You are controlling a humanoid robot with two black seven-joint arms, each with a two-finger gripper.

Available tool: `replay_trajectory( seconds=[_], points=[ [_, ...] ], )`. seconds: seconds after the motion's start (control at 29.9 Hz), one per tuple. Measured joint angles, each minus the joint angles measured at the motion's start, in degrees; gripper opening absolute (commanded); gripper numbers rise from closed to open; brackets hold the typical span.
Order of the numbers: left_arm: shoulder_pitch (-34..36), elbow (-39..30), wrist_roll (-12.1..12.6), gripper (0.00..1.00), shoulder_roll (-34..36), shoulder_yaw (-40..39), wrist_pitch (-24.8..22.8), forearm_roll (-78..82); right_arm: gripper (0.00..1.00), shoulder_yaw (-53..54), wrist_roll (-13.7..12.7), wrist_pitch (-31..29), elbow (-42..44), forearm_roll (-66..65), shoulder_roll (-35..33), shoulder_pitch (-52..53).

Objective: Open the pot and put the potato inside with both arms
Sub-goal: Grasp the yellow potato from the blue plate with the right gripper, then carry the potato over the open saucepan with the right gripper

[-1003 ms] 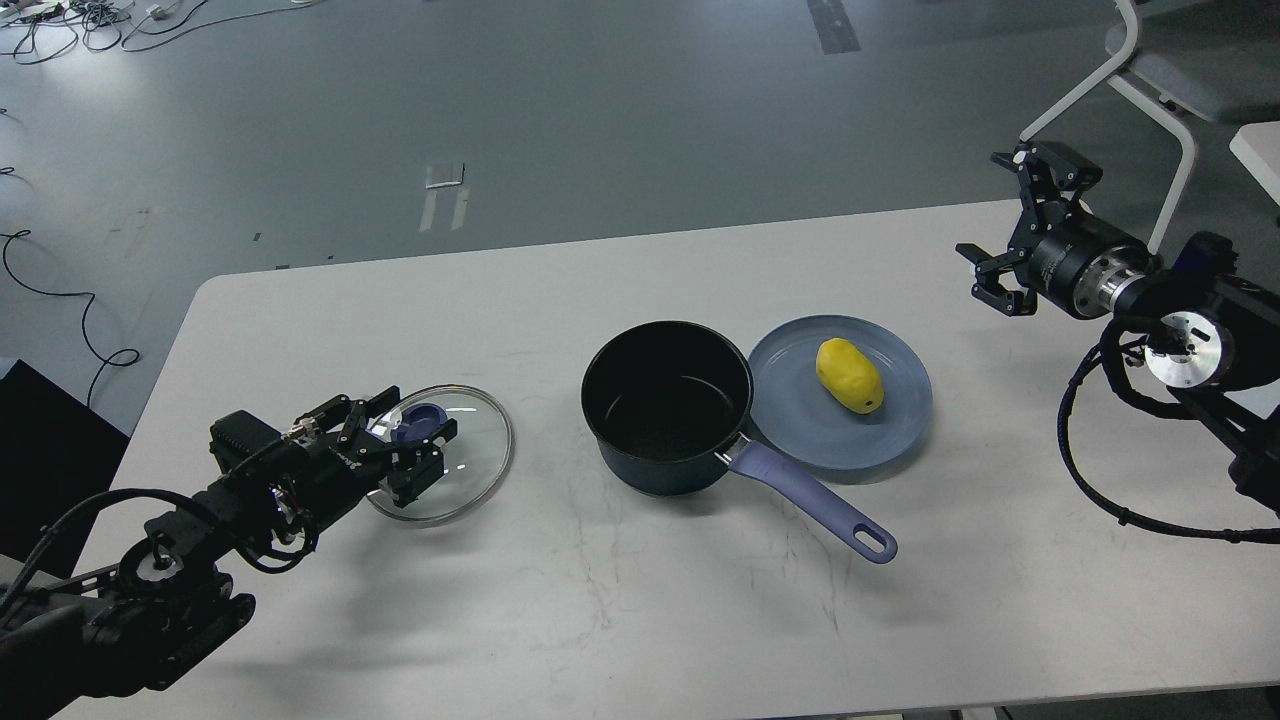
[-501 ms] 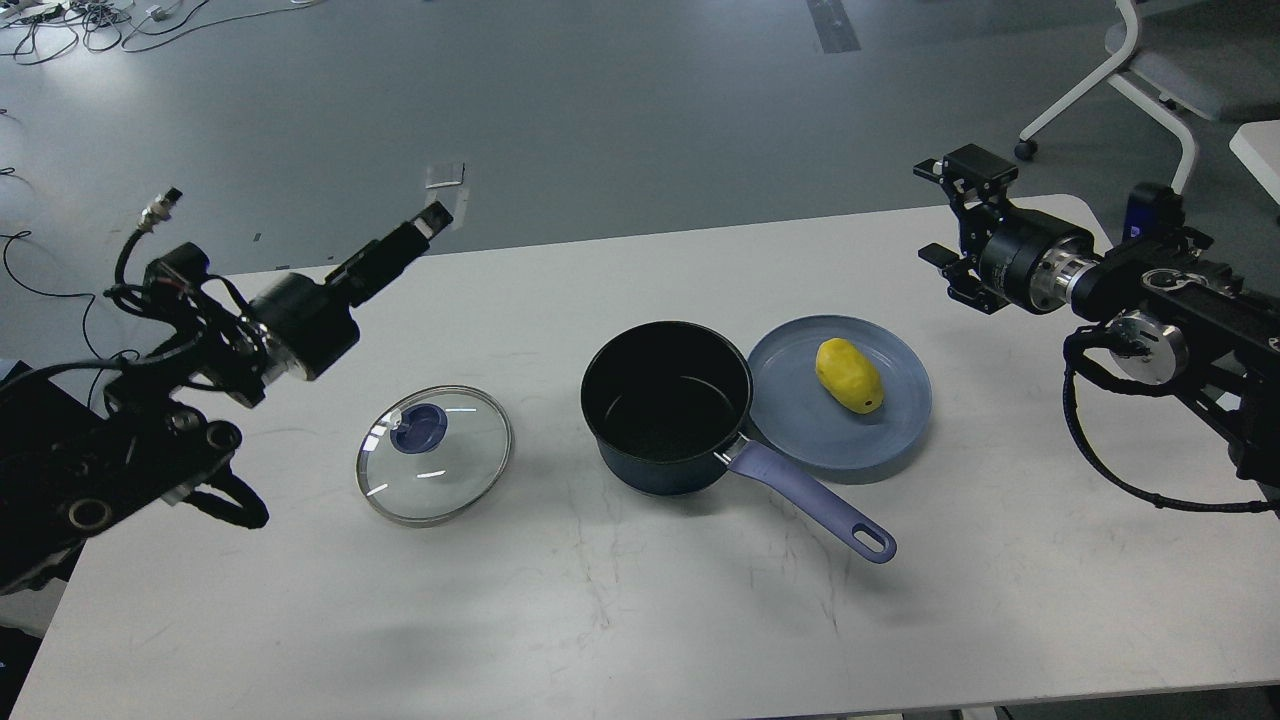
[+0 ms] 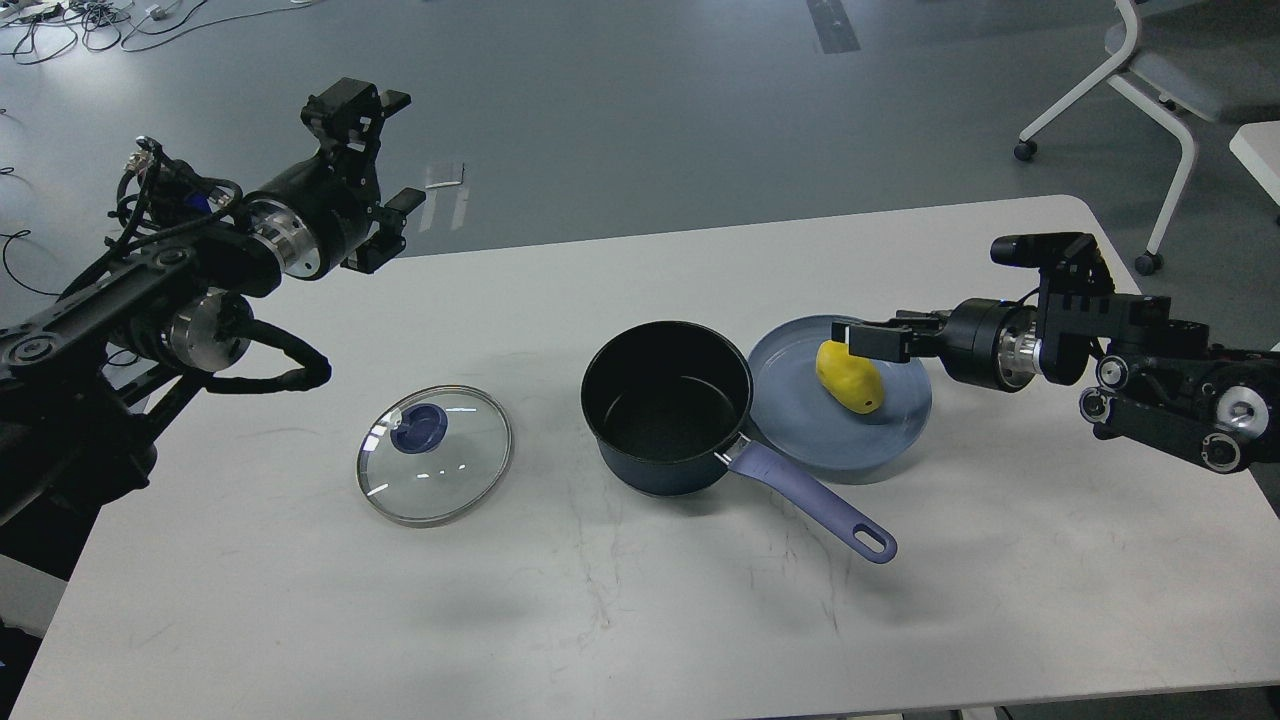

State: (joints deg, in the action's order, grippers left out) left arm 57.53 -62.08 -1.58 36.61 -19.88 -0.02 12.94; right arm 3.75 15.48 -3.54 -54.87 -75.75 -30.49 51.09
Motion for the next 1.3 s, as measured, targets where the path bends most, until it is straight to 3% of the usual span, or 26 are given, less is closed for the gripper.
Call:
replay_trajectory(
  seconds=[0.33, 0.37, 0.4, 0.5, 0.53, 0.6, 0.9, 1.14, 1.3],
  points=[
    [-1.63, 0.13, -0.32, 0.98, 1.00, -0.43, -0.26, 0.24, 0.93, -1.81, -0.10, 0.15, 3.72, -0.16, 5.60, 0.28],
    [-1.69, 0.13, -0.38, 0.98, 1.10, -0.43, -0.29, 0.25, 0.83, -2.28, -0.10, 0.19, 4.61, -0.21, 6.46, 0.37],
    [-1.75, 0.13, -0.39, 0.98, 1.16, -0.43, -0.31, 0.29, 0.61, -2.89, -0.10, 0.20, 5.23, -0.28, 7.10, 0.41],
    [-2.04, 0.13, -0.43, 0.98, 1.49, -0.38, -0.33, 0.33, 0.36, -5.31, -0.04, 0.20, 6.41, -1.41, 8.24, 0.99],
    [-2.14, 0.13, -0.43, 0.98, 1.60, -0.27, -0.33, 0.35, 0.36, -6.15, 0.00, 0.20, 6.85, -2.15, 8.38, 1.26],
    [-2.43, 0.13, -0.43, 0.98, 1.74, -0.13, -0.33, 0.40, 0.27, -7.15, 0.09, 0.20, 7.37, -3.46, 8.47, 1.77],
    [-3.52, 0.12, -0.77, 0.98, 1.65, 0.19, -0.27, 0.48, 0.17, -7.22, 1.61, 5.38, 7.55, -4.31, 8.56, 6.64],
    [-3.61, 0.12, -0.79, 0.98, 1.80, 0.17, -0.25, 0.50, 0.16, -9.10, 10.89, 12.05, 6.93, -4.61, 11.29, 14.10],
    [-3.60, 0.10, -0.80, 0.98, 1.82, -0.06, -0.26, 0.49, 0.17, -13.72, 12.47, 12.48, 7.36, -4.67, 17.76, 15.86]
  ],
)
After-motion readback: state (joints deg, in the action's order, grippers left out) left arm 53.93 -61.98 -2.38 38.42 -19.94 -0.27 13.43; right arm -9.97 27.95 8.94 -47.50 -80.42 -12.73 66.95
